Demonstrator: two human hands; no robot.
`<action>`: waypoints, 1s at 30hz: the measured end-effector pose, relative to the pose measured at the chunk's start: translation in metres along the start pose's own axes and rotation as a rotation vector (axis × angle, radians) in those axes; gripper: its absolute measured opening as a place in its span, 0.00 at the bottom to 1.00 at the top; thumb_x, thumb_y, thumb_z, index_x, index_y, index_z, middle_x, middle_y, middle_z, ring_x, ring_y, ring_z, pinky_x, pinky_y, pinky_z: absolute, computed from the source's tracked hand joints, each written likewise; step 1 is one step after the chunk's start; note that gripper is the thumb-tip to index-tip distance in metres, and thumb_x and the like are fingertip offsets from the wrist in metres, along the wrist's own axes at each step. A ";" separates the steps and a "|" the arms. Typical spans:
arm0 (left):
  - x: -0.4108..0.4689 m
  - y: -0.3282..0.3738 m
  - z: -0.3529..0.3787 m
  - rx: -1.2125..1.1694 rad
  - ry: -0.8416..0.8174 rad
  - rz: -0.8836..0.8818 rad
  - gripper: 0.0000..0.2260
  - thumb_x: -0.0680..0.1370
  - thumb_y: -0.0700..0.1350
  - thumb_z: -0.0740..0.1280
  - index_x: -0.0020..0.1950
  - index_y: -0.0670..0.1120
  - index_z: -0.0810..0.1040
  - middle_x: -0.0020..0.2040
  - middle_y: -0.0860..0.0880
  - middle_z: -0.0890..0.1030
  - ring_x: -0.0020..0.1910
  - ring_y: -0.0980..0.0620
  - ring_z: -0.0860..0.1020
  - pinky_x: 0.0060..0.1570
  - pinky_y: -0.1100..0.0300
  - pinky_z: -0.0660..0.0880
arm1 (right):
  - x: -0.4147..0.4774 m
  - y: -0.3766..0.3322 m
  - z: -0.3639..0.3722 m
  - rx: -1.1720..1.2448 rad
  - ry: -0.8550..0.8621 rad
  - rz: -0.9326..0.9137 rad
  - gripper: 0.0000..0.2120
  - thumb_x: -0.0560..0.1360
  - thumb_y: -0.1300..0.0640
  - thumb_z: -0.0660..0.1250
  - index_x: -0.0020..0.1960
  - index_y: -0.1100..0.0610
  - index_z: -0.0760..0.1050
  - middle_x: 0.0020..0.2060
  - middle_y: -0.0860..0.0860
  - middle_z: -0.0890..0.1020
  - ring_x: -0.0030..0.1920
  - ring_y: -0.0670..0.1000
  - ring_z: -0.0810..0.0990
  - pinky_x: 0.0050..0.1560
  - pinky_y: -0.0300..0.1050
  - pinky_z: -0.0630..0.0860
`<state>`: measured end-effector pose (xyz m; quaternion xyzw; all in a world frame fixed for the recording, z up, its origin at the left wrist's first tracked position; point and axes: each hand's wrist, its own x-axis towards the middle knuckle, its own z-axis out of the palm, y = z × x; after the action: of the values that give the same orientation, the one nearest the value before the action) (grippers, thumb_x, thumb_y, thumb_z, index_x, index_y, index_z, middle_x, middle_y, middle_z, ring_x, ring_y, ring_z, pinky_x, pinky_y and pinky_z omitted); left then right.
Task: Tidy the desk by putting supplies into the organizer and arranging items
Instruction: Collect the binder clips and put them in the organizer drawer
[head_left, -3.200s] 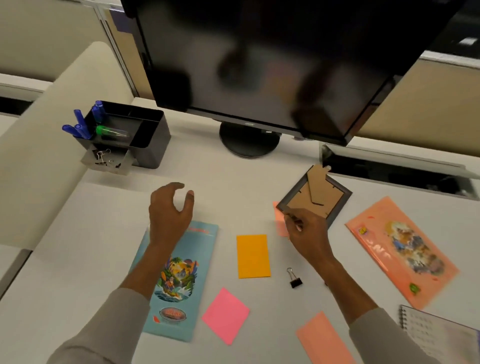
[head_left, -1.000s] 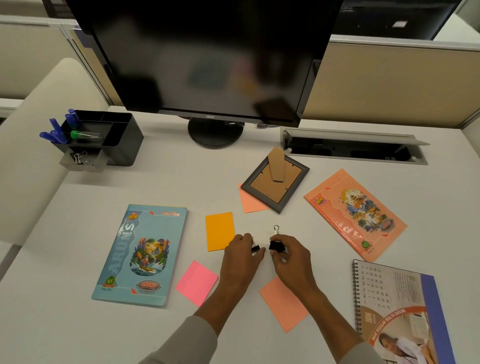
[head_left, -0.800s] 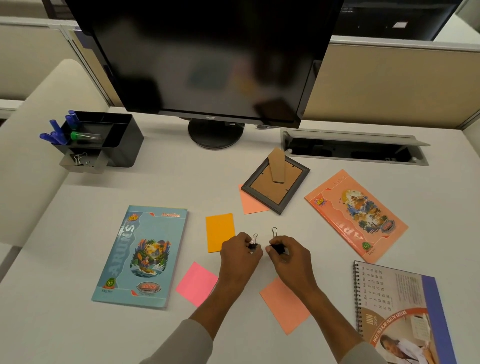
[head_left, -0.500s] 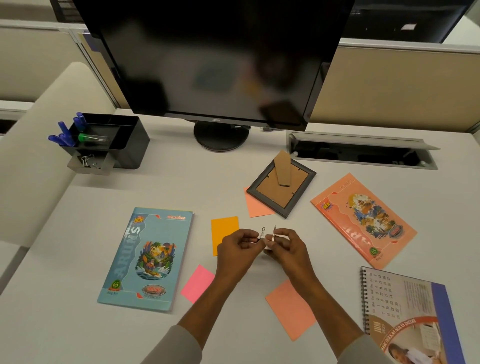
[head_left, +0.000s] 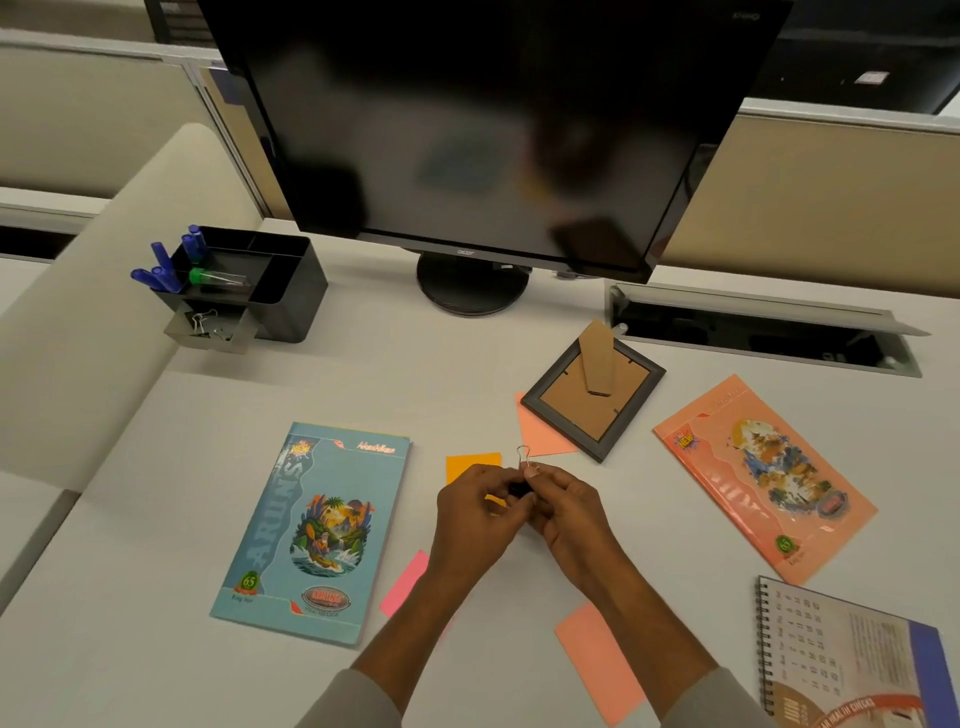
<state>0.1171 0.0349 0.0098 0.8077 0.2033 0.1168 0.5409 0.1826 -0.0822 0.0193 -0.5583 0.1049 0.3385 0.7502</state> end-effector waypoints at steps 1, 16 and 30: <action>0.002 -0.001 -0.004 0.015 -0.008 0.020 0.10 0.72 0.45 0.76 0.53 0.53 0.86 0.47 0.57 0.83 0.45 0.57 0.82 0.41 0.65 0.80 | 0.001 0.000 0.003 0.000 -0.002 0.005 0.09 0.79 0.62 0.66 0.56 0.64 0.82 0.52 0.65 0.84 0.56 0.63 0.83 0.58 0.55 0.80; 0.066 -0.058 -0.120 0.319 0.358 0.073 0.06 0.80 0.50 0.69 0.53 0.50 0.82 0.53 0.55 0.83 0.56 0.52 0.77 0.55 0.62 0.70 | 0.044 -0.007 0.078 -0.043 -0.070 0.036 0.07 0.77 0.66 0.68 0.54 0.64 0.82 0.51 0.63 0.85 0.53 0.61 0.85 0.51 0.49 0.83; 0.108 -0.163 -0.235 0.507 0.434 -0.274 0.20 0.83 0.54 0.59 0.74 0.48 0.70 0.74 0.47 0.71 0.75 0.46 0.66 0.72 0.49 0.65 | 0.107 -0.034 0.211 -0.293 -0.178 -0.156 0.06 0.77 0.61 0.71 0.53 0.62 0.83 0.48 0.60 0.84 0.50 0.57 0.85 0.54 0.51 0.83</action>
<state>0.0845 0.3329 -0.0529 0.8379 0.4423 0.1577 0.2782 0.2374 0.1467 0.0635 -0.6361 -0.0559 0.3390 0.6909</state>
